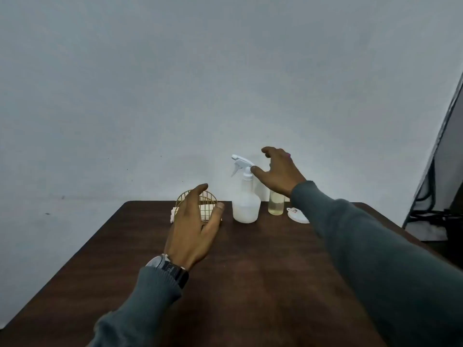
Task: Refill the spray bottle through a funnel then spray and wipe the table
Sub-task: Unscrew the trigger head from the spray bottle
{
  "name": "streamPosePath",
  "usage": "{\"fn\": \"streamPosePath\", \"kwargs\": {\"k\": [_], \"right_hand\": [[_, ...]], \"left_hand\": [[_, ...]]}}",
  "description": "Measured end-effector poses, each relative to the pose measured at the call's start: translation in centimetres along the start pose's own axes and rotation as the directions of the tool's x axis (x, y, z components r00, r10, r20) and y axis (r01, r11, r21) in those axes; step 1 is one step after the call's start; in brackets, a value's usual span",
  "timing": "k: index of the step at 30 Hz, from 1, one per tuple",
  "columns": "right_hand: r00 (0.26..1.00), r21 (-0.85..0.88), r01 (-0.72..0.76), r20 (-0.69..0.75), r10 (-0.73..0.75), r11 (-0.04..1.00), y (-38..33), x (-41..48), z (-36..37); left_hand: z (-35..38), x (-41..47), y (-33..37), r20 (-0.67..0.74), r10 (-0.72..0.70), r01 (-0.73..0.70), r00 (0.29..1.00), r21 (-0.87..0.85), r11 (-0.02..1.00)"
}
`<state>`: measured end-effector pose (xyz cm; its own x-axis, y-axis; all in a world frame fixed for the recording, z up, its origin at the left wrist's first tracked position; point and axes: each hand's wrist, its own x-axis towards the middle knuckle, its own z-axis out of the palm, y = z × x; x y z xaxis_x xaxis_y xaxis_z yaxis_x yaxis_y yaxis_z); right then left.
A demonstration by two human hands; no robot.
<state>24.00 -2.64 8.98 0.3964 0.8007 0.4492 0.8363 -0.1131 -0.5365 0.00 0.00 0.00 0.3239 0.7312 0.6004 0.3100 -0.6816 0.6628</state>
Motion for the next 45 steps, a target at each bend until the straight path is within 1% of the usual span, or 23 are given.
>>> {"fn": "streamPosePath", "kwargs": {"k": [4, 7, 9, 13, 16, 19, 22, 26, 30, 35, 41, 43, 45], "right_hand": [[0.985, -0.113, -0.018, 0.166, 0.037, 0.993, -0.6, 2.8, 1.6], [0.978, -0.122, -0.017, 0.202, 0.042, 0.992, -0.4, 4.4, 3.5], [0.982, -0.106, -0.022, 0.182, 0.041, 0.994, -0.2, 4.9, 4.5], [0.997, -0.028, -0.04, 0.063, 0.041, 0.999, 0.3, 4.9, 4.9], [1.0, 0.004, -0.013, 0.02, 0.013, 1.0, 0.0, 3.2, 3.2], [0.999, 0.063, 0.047, -0.012, -0.047, 0.997, -0.9, -0.6, 0.4], [0.994, 0.071, 0.104, -0.023, -0.103, 0.992, -2.3, -5.4, -2.4], [0.986, 0.054, 0.165, 0.019, -0.166, 0.985, -4.4, -11.4, -4.8], [0.981, 0.042, 0.186, 0.044, -0.188, 0.982, -5.9, -15.6, -6.5], [0.976, -0.036, 0.189, 0.114, -0.184, 0.981, -5.7, -18.6, -6.9], [0.96, -0.06, 0.256, 0.136, -0.246, 0.965, -6.0, -19.4, -6.5], [0.962, -0.13, 0.232, 0.177, -0.208, 0.964, -6.1, -19.2, -6.5], [0.962, -0.251, 0.199, 0.235, -0.14, 0.947, -6.2, -19.0, -6.5]], "left_hand": [[0.2, 0.2, -0.3, 0.01, -0.005, 0.004, 1.0, 0.005, 1.0], [0.6, -0.1, -0.6, 0.011, -0.001, 0.001, 1.0, 0.009, 1.0], [0.8, -0.2, -0.7, 0.023, 0.004, -0.005, 1.0, 0.018, 1.0], [0.9, -0.5, -0.8, 0.035, 0.001, -0.001, 0.999, 0.016, 1.0], [0.7, -0.7, -0.7, 0.047, 0.005, -0.006, 0.999, 0.02, 1.0], [0.7, -1.4, -0.2, 0.068, 0.034, -0.036, 0.997, 0.032, 0.999], [0.6, -2.5, 1.3, 0.105, 0.062, -0.063, 0.993, 0.01, 0.998], [0.9, -4.7, 3.7, 0.197, 0.036, -0.036, 0.98, -0.006, 0.999], [1.8, -7.2, 5.6, 0.307, 0.019, -0.032, 0.952, 0.039, 0.999], [2.4, -9.3, 6.5, 0.386, -0.024, 0.009, 0.922, 0.042, 0.999], [2.8, -10.6, 6.2, 0.355, -0.082, 0.101, 0.931, -0.035, 0.994], [2.7, -11.0, 6.3, 0.338, -0.08, 0.108, 0.938, -0.062, 0.992], [2.6, -11.2, 6.5, 0.322, -0.07, 0.101, 0.944, -0.08, 0.992]]}}
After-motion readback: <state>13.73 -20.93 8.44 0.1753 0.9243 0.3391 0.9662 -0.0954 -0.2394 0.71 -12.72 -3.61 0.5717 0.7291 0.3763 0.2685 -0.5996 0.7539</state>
